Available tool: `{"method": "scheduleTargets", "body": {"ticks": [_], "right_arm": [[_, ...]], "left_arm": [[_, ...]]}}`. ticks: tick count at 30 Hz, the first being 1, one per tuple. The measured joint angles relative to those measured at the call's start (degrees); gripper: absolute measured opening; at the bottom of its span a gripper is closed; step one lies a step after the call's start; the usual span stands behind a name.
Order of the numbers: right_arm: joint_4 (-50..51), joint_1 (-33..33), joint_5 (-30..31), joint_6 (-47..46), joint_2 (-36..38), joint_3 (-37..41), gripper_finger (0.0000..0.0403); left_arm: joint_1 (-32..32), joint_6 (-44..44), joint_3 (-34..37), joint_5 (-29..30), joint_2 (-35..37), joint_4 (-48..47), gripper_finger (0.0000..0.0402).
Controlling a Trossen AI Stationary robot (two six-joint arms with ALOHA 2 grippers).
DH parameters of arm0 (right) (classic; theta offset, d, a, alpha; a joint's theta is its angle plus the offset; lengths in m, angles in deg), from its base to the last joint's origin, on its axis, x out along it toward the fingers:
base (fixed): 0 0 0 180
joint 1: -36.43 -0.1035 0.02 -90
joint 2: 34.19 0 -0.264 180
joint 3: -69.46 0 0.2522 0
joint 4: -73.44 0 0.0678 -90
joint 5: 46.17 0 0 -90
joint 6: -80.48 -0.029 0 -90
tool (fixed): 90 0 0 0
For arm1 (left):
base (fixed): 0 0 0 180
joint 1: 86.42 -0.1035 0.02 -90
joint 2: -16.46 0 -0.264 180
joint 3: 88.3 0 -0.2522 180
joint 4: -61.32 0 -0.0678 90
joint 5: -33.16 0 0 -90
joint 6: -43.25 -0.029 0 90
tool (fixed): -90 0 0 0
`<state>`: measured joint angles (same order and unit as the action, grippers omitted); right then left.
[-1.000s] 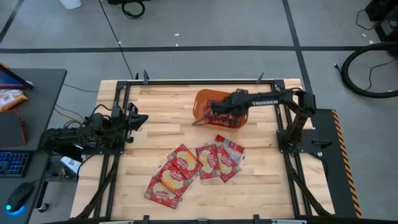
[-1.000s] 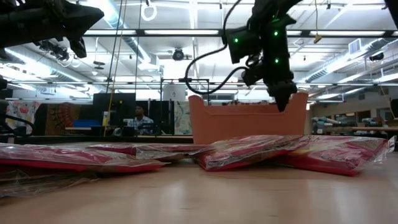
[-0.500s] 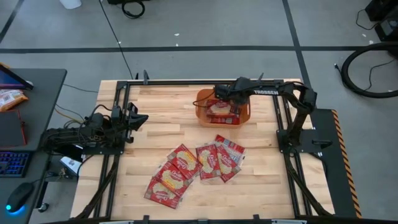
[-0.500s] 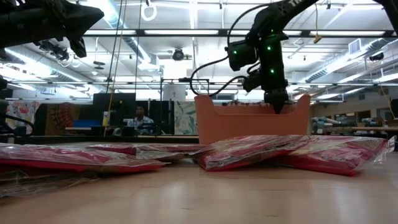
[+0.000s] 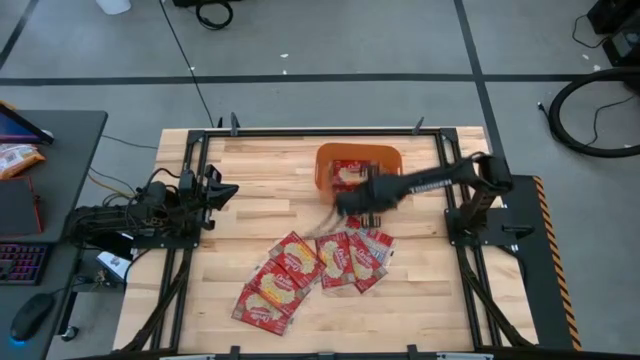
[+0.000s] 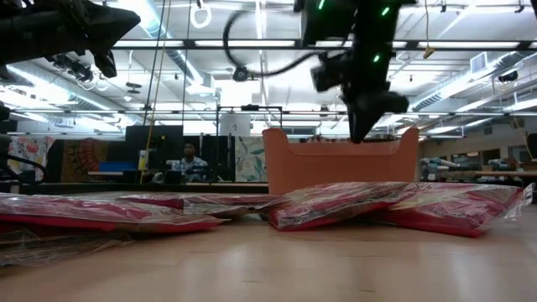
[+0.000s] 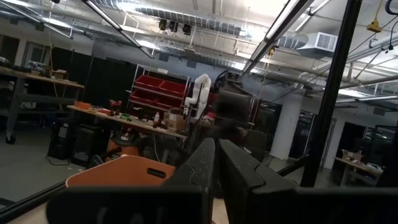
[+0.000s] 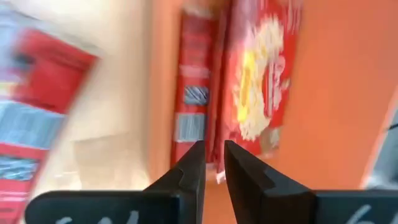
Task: Sort popcorn bags into baskets
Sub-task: Put the red popcorn bag into the orange bin
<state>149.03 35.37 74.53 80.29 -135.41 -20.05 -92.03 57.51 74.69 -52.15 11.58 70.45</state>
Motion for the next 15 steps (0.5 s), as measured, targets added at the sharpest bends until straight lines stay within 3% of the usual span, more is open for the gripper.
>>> {"method": "scheduleTargets", "body": {"ticks": [4,7,15], "right_arm": [[1.1,-8.0,9.4,-3.0,0.1,-1.3,0.0064],[-0.5,-12.8,9.8,-3.7,0.2,-3.2,0.0064],[-12.5,-20.8,-8.8,-4.7,0.2,-3.8,0.0073]], "left_arm": [[0.0,0.0,0.0,0.0,0.0,0.0,0.0025],[0.0,0.0,0.0,0.0,0.0,0.0,0.0025],[0.0,-0.9,0.0,0.0,0.0,0.0,0.0025]]}}
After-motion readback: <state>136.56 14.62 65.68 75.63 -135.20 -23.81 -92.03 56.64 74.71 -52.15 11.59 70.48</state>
